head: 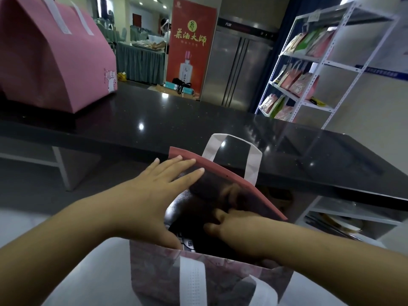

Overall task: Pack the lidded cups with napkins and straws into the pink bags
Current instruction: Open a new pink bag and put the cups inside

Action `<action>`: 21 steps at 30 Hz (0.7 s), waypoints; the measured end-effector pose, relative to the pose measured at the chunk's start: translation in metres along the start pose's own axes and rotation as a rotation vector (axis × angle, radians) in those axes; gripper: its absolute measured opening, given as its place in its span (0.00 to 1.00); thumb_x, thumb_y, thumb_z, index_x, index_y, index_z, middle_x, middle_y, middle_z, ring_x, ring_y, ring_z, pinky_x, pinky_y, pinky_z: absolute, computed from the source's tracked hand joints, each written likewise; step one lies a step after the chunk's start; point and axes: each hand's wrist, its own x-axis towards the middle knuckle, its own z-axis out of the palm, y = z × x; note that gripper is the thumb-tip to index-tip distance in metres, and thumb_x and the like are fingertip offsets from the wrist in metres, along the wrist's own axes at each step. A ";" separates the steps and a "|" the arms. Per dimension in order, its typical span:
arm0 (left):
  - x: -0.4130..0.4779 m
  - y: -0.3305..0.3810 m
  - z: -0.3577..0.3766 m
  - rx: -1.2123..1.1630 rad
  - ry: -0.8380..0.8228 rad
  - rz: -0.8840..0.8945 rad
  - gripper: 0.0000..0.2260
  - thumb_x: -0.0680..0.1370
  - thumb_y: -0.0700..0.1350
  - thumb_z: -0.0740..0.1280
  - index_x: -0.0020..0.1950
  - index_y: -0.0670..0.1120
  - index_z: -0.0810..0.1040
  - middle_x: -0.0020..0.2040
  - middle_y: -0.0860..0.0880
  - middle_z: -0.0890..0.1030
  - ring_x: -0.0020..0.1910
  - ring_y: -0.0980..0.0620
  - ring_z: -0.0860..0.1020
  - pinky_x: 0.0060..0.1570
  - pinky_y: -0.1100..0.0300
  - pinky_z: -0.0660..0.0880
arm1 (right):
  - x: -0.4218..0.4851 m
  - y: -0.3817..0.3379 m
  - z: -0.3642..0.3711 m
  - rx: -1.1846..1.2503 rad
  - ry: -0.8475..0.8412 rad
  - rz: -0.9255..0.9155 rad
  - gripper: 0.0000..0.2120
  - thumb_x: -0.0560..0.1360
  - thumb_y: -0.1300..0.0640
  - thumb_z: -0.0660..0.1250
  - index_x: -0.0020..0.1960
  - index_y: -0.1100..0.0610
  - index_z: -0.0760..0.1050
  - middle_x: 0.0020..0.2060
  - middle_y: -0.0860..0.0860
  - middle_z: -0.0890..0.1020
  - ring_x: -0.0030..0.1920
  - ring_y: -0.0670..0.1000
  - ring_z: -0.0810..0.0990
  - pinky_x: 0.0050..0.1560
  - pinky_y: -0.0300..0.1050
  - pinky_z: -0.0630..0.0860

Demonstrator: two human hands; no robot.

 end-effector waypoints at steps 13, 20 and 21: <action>0.001 -0.004 -0.007 -0.027 0.275 0.039 0.35 0.65 0.66 0.67 0.70 0.60 0.62 0.68 0.60 0.63 0.64 0.64 0.57 0.60 0.67 0.59 | -0.058 0.004 -0.044 0.249 0.337 0.019 0.25 0.72 0.45 0.68 0.66 0.45 0.67 0.59 0.46 0.73 0.55 0.49 0.73 0.51 0.46 0.75; -0.002 0.009 -0.037 0.011 0.370 0.134 0.22 0.66 0.65 0.63 0.56 0.57 0.77 0.52 0.64 0.71 0.50 0.62 0.71 0.42 0.70 0.69 | -0.128 0.010 -0.054 0.389 0.616 0.170 0.18 0.74 0.44 0.66 0.62 0.40 0.68 0.53 0.38 0.74 0.44 0.39 0.71 0.44 0.31 0.70; -0.001 0.017 -0.044 0.039 0.387 0.159 0.22 0.66 0.65 0.62 0.55 0.56 0.77 0.52 0.61 0.73 0.49 0.60 0.73 0.42 0.68 0.71 | -0.139 0.011 -0.052 0.396 0.645 0.201 0.18 0.73 0.44 0.66 0.62 0.40 0.69 0.53 0.39 0.74 0.45 0.39 0.72 0.44 0.33 0.71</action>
